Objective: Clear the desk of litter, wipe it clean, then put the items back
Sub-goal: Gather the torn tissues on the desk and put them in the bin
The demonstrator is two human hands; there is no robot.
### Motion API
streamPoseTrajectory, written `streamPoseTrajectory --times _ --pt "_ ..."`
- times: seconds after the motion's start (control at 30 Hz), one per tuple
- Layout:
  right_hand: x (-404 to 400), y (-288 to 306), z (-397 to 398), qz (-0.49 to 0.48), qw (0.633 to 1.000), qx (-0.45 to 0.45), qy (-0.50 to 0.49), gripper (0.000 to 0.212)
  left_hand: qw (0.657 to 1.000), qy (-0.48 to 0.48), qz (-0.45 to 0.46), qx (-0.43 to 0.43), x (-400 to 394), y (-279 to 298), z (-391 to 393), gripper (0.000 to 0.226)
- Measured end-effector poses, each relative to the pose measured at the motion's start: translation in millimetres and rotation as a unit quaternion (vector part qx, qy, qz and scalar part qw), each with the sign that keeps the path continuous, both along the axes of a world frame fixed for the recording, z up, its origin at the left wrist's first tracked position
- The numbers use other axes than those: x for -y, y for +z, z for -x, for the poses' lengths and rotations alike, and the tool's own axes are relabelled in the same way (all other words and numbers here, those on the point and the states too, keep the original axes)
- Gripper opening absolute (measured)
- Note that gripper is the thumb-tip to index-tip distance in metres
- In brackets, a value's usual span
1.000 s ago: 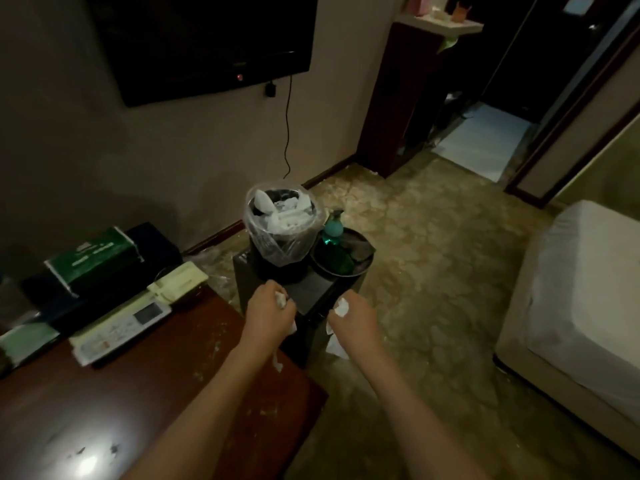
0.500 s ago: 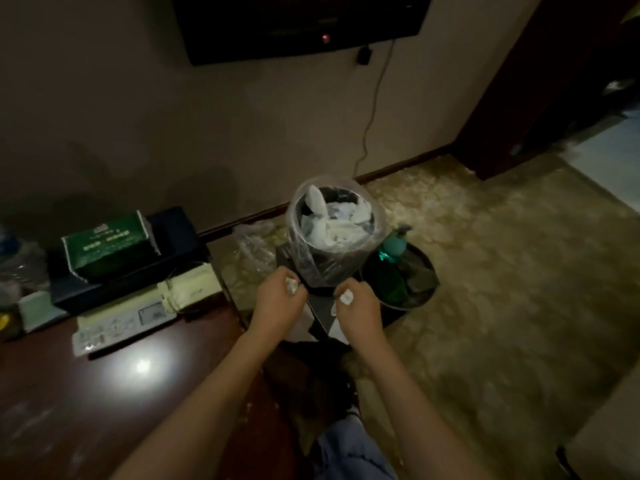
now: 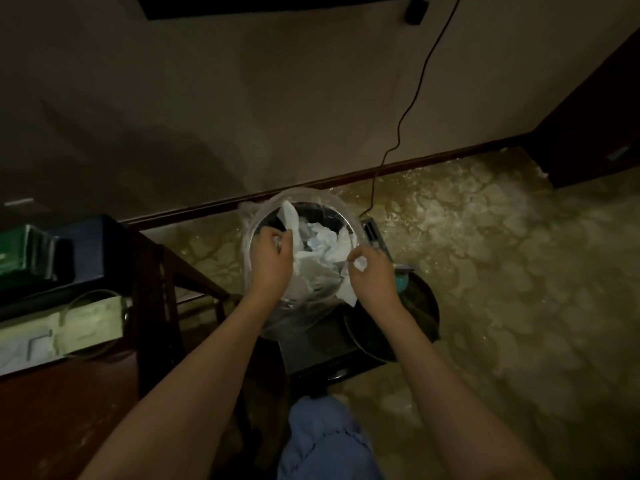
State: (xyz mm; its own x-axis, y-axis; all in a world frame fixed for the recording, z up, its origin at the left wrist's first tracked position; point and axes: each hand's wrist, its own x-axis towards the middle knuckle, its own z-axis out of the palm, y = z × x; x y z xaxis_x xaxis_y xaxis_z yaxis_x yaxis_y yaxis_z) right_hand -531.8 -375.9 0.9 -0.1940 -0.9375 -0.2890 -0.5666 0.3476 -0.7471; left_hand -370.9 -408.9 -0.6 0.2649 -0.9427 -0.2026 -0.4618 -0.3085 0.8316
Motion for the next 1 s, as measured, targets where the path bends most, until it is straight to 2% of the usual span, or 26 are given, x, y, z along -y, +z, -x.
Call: streamPoseTrajectory --times 0.1,0.23,0.33,0.4,0.5,0.63,0.77,0.83,0.9,1.0 --pt "21.0 -9.6 2.5 -0.005 0.999 0.032 0.008 0.010 0.998 0.058 -0.008 0.006 15.7 -8.6 8.7 0.019" --pt "39.5 -20.0 -6.6 -0.027 0.997 0.033 0.057 0.043 0.994 0.096 -0.017 0.050 18.5 -18.8 18.6 0.029" --pt "42.3 -30.2 -12.2 -0.056 0.989 0.017 0.137 0.066 0.996 0.069 -0.022 0.058 12.6 -34.7 25.7 0.045" --pt "39.5 -38.8 -15.4 -0.053 0.979 0.001 0.198 0.072 0.994 0.004 -0.064 0.086 6.2 -48.2 26.3 0.052" --pt "35.3 -52.9 -20.6 -0.036 0.955 -0.075 0.286 0.073 0.976 -0.127 -0.089 0.152 0.0 -63.7 20.6 0.053" --pt "33.9 -67.4 -22.9 -0.087 0.913 -0.186 0.352 0.072 0.915 -0.231 -0.188 0.272 1.9 -72.2 12.6 0.059" --pt "41.5 -74.5 -23.2 -0.159 0.883 -0.193 0.398 0.070 0.855 -0.291 -0.280 0.327 6.0 -71.2 2.6 0.052" --pt "45.7 -71.7 -23.0 -0.188 0.871 -0.193 0.411 0.070 0.834 -0.308 -0.281 0.362 8.4 -67.8 -5.3 0.045" --pt "48.2 -61.5 -22.3 -0.188 0.879 -0.184 0.397 0.067 0.834 -0.301 -0.248 0.390 9.8 -54.8 -11.4 0.042" --pt "49.0 -34.7 -25.9 -0.145 0.909 -0.156 0.358 0.066 0.867 -0.263 -0.196 0.374 8.6 -27.7 -23.1 0.043"
